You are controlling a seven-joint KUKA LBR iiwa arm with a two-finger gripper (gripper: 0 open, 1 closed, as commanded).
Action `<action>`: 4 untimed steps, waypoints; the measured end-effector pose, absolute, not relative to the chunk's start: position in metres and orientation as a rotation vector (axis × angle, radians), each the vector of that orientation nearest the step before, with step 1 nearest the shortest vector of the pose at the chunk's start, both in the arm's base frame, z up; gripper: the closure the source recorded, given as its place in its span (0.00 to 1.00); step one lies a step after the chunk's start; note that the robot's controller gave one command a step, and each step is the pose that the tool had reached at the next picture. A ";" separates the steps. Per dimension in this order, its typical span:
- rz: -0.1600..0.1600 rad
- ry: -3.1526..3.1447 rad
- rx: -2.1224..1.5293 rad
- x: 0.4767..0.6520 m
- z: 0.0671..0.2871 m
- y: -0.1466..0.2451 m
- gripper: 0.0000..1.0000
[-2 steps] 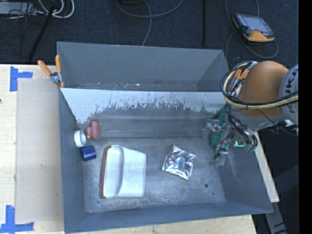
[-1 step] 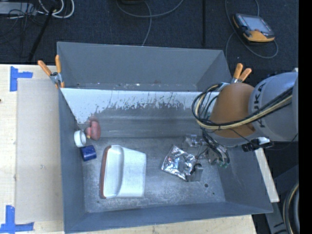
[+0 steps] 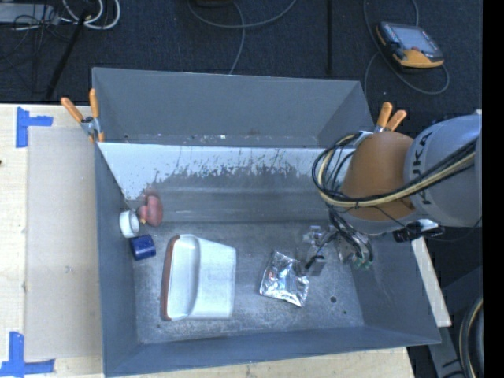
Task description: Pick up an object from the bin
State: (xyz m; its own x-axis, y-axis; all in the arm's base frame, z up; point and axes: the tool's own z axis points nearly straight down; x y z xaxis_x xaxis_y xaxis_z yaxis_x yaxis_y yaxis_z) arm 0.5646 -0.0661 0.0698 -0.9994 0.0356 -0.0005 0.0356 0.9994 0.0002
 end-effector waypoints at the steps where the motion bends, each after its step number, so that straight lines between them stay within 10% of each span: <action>1: 0.000 3.135 0.052 0.538 0.175 -0.059 1.00; 2: 0.001 3.129 0.079 0.575 0.312 -0.032 1.00; 3: 0.001 3.133 -0.255 0.559 0.279 -0.031 1.00; 4: 0.004 3.112 -0.484 0.559 0.169 -0.010 1.00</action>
Offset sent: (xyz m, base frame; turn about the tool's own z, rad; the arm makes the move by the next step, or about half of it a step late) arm -0.0276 0.0078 0.1005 0.0005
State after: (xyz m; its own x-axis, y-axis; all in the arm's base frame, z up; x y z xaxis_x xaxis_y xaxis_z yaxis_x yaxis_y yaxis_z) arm 0.5594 -0.0100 0.1692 -0.9528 -0.3035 0.0071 -0.3035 0.9528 0.0036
